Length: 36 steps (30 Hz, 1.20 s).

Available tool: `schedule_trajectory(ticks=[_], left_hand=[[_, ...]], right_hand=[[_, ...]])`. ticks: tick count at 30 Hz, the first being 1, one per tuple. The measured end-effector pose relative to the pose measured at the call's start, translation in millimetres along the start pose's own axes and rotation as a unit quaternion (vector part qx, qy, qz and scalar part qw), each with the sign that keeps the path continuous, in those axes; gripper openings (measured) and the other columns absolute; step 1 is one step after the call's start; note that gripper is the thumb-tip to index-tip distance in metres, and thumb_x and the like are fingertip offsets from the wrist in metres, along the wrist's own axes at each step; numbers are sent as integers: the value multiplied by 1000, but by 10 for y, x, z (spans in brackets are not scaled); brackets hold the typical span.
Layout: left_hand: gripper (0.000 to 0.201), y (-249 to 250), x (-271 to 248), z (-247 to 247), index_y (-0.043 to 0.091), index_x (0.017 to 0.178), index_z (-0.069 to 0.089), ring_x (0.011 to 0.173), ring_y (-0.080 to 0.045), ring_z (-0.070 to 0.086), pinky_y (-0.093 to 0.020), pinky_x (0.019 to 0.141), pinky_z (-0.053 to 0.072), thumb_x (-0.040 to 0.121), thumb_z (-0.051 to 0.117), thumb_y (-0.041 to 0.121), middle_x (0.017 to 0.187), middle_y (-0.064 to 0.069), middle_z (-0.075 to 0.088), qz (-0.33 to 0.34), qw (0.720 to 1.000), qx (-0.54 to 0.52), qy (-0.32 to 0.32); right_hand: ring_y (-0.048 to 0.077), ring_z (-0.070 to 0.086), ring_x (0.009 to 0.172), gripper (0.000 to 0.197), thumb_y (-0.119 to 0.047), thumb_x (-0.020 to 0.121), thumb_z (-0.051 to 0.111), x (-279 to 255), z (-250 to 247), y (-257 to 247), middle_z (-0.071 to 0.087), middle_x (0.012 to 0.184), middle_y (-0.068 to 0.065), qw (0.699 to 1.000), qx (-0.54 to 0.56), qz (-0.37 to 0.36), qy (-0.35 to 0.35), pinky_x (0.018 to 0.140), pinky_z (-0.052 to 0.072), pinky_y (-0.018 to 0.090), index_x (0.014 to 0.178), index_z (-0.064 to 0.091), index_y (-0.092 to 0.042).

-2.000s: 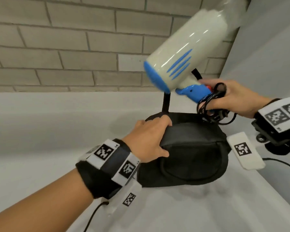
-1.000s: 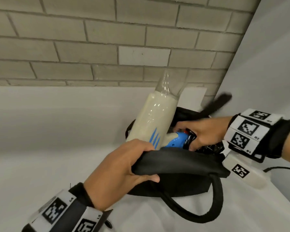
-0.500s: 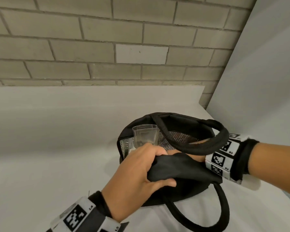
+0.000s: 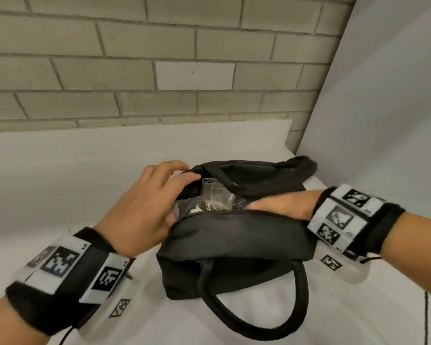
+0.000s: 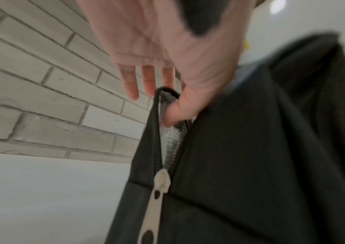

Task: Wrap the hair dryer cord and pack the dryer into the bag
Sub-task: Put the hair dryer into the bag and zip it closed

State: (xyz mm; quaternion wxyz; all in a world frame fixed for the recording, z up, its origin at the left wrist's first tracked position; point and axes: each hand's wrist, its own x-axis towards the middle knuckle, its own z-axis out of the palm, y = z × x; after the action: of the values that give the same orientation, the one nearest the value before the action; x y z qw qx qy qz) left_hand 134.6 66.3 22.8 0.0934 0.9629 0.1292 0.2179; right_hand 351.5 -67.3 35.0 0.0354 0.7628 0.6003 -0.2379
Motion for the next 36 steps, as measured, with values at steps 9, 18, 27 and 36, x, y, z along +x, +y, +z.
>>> schedule_trajectory(ticks=[9, 18, 27, 36], left_hand=[[40, 45, 193, -19, 33, 106, 37, 80, -38, 63, -42, 66, 53, 80, 60, 10, 107, -9, 61, -29, 999, 4, 19], [24, 41, 266, 56, 3, 86, 57, 94, -17, 36, -40, 69, 47, 82, 51, 26, 106, -20, 56, -9, 994, -4, 113], [26, 80, 278, -11, 23, 103, 57, 91, -5, 38, -15, 80, 40, 82, 45, 35, 100, 7, 50, 36, 990, -76, 111], [20, 207, 445, 21, 24, 86, 67, 91, -25, 45, -33, 68, 36, 74, 53, 15, 109, -10, 61, 100, 987, 92, 87]], right_hand=[[-2, 51, 112, 46, -48, 84, 38, -661, -398, -148, 57, 126, -16, 988, 135, -73, 1, 101, 36, 15, 121, 56, -28], [31, 58, 85, 46, -21, 53, 76, -157, -105, -103, 60, 95, 12, 879, -352, -28, 321, 77, 28, 39, 91, 51, -13], [34, 61, 86, 27, -14, 80, 58, -137, -385, -102, 62, 106, 11, 912, -181, -79, 360, 64, 48, 40, 106, 54, -11], [31, 61, 74, 32, -42, 84, 44, -71, -571, -117, 69, 79, 8, 905, -124, -119, 389, 64, 44, 35, 96, 61, -18]])
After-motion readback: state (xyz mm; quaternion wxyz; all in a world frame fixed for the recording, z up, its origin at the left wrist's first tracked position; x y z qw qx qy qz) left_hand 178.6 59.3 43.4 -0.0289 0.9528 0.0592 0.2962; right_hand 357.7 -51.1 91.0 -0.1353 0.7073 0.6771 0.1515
